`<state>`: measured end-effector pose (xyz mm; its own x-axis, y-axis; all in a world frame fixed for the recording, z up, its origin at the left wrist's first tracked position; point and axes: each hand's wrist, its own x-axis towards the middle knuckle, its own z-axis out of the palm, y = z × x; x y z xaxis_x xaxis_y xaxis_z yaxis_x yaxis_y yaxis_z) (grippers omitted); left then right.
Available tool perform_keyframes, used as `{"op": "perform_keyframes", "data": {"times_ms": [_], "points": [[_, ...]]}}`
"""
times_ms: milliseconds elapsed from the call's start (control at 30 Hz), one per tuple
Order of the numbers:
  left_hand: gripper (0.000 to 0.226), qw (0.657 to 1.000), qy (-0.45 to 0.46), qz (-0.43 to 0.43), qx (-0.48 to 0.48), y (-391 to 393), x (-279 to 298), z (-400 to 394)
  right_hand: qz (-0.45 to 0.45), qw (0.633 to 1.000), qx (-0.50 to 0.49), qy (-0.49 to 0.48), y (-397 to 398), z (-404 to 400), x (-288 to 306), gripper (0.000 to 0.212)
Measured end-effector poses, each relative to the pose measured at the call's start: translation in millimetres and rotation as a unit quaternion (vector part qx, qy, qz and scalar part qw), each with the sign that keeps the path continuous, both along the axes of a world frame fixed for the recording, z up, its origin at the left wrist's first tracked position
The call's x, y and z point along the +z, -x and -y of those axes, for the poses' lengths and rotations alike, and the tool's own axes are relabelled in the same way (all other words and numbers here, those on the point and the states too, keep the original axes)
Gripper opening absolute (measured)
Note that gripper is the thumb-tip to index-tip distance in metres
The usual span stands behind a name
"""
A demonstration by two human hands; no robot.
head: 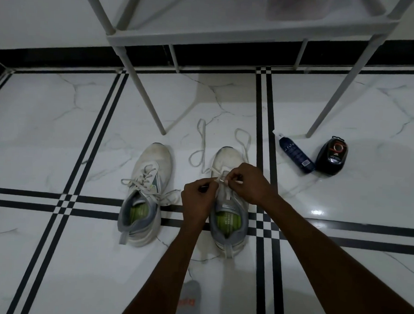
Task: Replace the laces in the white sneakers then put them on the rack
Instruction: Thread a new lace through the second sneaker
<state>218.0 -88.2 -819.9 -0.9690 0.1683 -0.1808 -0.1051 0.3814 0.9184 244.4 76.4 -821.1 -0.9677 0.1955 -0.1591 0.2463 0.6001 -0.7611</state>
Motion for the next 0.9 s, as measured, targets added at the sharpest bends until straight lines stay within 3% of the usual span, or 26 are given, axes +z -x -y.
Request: {"op": "perform_keyframes", "data": {"times_ms": [200,367,533,667,900], "points": [[0.013,1.0,-0.023,0.011,0.002,-1,-5,-2,0.006,0.998,0.03,-0.056,7,4,0,0.015],[0.026,0.994,-0.047,0.096,0.004,3,-5,-1,-0.005,0.999,-0.018,-0.034,6,6,-6,0.01],[0.019,0.998,-0.027,0.045,-0.025,9,-10,3,0.001,0.999,-0.02,-0.042,7,9,-5,0.013],[0.012,0.999,-0.034,-0.028,-0.025,3,-10,-1,0.048,0.995,0.02,-0.083,12,10,-2,0.02],[0.014,0.997,-0.007,-0.069,-0.043,3,-11,-2,0.096,0.974,0.107,-0.178,15,12,6,0.025]]}}
